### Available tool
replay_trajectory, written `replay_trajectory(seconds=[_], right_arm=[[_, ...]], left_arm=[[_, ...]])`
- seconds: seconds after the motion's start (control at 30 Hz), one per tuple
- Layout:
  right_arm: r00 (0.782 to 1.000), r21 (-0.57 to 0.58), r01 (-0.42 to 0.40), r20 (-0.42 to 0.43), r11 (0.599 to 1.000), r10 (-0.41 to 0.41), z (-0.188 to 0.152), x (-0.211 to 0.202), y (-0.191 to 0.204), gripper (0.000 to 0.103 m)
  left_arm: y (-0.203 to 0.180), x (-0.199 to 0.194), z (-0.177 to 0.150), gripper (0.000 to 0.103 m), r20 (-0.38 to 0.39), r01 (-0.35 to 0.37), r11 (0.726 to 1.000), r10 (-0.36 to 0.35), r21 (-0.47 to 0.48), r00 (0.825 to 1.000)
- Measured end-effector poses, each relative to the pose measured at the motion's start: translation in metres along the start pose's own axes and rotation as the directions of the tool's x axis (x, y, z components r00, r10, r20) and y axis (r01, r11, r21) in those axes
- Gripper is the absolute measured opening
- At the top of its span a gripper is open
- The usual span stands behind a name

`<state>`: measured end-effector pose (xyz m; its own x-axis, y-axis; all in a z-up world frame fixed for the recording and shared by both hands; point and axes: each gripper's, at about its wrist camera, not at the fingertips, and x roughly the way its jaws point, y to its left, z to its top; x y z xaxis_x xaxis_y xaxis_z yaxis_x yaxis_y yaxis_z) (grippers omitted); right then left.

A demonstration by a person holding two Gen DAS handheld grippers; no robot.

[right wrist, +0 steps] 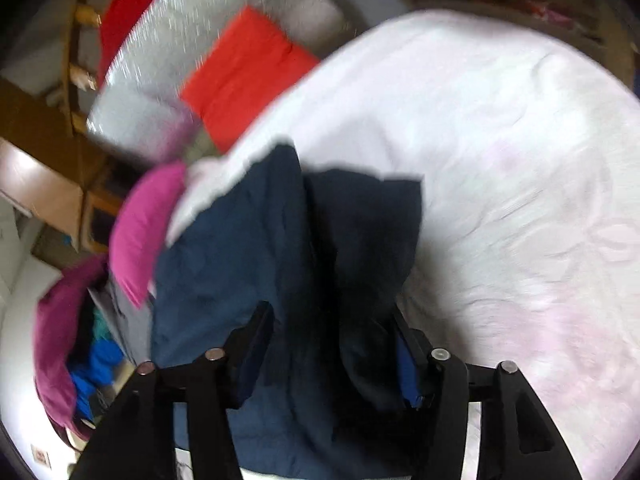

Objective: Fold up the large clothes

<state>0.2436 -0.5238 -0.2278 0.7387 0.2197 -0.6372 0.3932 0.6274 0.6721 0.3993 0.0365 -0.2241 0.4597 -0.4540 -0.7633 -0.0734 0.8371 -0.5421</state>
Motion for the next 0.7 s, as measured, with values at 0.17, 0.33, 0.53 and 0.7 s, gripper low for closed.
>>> replay_trajectory(seconds=[0.17,0.33,0.53,0.7], right_arm=[[0.993,0.000,-0.044,0.106,0.999,0.044,-0.008,-0.059,-0.009,0.067],[0.978,0.091,-0.200,-0.038,0.976,0.204,-0.048,-0.047,-0.007,0.068],[0.962,0.198,-0.164,-0.186,0.967,0.201,-0.083,0.014,0.007,0.074],[0.975,0.298,-0.136,-0.130,0.945,0.181,-0.080,0.043,0.001,0.074]], left_arm=[[-0.004,-0.060,-0.035,0.072,0.177,-0.070,0.995,0.057,0.071,0.983],[0.017,-0.054,-0.077,0.073,0.088,0.006,0.998,-0.001,-0.058,0.996],[0.014,-0.007,-0.078,0.073,0.003,0.055,0.969,-0.056,-0.239,0.998],[0.011,0.014,-0.063,0.073,0.056,0.113,0.940,-0.101,-0.322,0.993]])
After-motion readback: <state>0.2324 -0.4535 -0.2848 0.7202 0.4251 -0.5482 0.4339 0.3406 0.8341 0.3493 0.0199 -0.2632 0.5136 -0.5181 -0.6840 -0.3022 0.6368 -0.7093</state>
